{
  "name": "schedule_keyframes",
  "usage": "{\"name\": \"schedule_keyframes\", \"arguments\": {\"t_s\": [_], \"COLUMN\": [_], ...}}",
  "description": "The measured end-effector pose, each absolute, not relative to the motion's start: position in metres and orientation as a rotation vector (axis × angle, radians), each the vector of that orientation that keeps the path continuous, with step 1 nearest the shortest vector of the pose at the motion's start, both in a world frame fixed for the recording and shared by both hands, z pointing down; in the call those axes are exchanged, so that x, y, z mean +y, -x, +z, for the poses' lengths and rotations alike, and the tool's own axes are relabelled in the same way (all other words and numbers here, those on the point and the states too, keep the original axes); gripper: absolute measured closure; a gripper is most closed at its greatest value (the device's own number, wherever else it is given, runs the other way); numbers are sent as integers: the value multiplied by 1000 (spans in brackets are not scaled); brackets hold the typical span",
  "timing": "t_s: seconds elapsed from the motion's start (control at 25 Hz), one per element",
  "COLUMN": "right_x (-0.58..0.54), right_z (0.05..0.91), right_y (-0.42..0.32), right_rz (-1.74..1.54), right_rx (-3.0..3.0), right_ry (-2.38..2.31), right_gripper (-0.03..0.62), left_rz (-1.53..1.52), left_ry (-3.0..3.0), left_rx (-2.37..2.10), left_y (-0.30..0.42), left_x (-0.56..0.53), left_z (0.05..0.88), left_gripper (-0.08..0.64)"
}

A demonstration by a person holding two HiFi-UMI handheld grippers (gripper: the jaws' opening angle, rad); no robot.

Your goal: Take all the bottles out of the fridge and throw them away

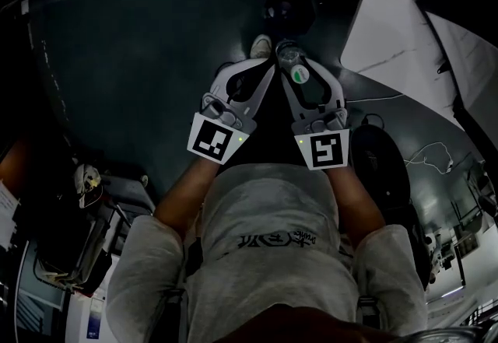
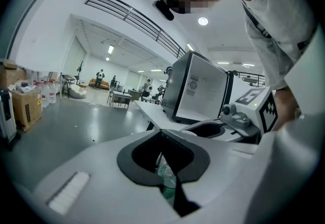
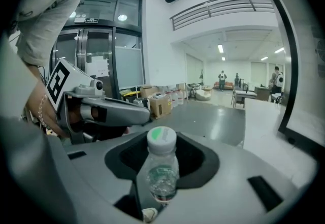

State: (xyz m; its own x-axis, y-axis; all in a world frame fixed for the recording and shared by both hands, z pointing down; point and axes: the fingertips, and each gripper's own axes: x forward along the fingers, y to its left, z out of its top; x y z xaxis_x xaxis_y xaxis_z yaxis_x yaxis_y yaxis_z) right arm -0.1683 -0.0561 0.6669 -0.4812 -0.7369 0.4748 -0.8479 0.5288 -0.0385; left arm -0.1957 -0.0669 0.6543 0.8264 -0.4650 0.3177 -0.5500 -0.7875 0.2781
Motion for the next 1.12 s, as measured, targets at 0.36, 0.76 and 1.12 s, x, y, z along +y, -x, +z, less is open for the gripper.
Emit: {"name": "schedule_keyframes", "arguments": {"t_s": [0.36,0.76,1.12], "right_x": [-54,-53,-55], "right_z": [699,750,787], "right_y": [164,158,152], "right_rz": [372,397,391], "right_rx": [-2365,-2325,-2321], "right_ry": [-1307,-1329,-1337], "right_gripper": [431,431,431], "left_rz": [358,361,362], "left_ry": [-2656,-2677,-2692], "left_rx": [-755,-767,-771], "left_y": [194,191,185], "left_x": [-61,-64,-66], "left_z": [685,726,760], "left_gripper": [554,554,554]}}
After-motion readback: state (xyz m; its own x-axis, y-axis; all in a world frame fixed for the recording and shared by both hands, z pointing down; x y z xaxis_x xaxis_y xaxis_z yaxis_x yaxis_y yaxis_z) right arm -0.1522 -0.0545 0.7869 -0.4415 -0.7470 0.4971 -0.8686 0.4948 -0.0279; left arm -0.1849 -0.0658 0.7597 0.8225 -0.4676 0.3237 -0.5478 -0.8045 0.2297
